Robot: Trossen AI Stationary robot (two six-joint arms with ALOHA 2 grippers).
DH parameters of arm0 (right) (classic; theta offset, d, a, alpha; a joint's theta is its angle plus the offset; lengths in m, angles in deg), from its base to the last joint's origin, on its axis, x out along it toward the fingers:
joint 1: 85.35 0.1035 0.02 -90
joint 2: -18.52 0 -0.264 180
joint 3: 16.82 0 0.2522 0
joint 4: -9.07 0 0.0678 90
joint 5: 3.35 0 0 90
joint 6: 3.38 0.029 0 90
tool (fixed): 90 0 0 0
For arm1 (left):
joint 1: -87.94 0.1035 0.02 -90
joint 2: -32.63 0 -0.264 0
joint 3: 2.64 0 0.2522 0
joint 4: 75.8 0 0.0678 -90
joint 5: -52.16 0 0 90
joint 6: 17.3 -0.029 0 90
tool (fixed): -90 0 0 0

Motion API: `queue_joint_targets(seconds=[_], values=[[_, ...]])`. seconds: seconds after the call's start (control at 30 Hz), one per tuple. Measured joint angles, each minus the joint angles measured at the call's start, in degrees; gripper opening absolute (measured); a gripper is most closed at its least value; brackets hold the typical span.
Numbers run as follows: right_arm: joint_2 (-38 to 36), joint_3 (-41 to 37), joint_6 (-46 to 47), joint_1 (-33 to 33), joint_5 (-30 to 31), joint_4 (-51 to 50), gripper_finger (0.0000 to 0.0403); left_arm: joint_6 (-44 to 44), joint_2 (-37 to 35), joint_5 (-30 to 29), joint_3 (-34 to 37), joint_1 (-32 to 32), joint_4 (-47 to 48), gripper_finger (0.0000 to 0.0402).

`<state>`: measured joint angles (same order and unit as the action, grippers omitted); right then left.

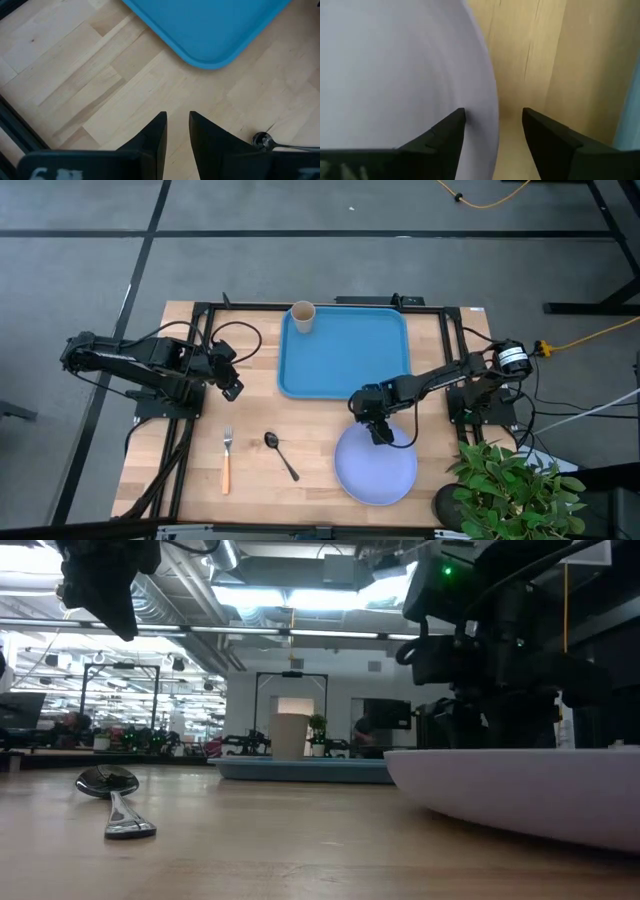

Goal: Pick and place plate/cup/fork/spoon on tray
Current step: Put the purple plate on the blue tray to the bottom right of the white cup

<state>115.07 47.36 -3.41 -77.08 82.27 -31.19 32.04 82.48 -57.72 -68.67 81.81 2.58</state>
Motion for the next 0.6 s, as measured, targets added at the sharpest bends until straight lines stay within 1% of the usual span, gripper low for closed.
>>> queue_joint_targets(seconds=[0.13,0.23,0.3,0.43,0.53,0.6], values=[[0.0,0.0,0.05,0.0,0.15,0.34,0.0202,-0.02,0.0,-0.02,0.0,0.0,0.0,0.0075],[0.0,0.33,0.59,0.0,0.26,0.66,0.0181,-0.01,0.0,0.0,0.0,0.0,0.0,0.0075],[0.0,0.44,1.32,0.0,0.26,0.66,0.0154,0.0,0.0,0.0,0.0,0.0,0.0,0.0075],[0.0,0.49,1.39,0.11,0.02,1.15,0.0081,0.0,0.0,0.0,0.0,0.0,0.0,0.0075],[0.0,0.6,2.19,0.13,-2.48,2.53,0.0026,-0.02,0.0,-0.01,0.0,0.0,0.01,0.0075],[-0.04,0.68,3.21,0.2,-3.7,3.92,0.0014,0.0,0.0,0.0,0.0,0.0,0.0,0.0075]])
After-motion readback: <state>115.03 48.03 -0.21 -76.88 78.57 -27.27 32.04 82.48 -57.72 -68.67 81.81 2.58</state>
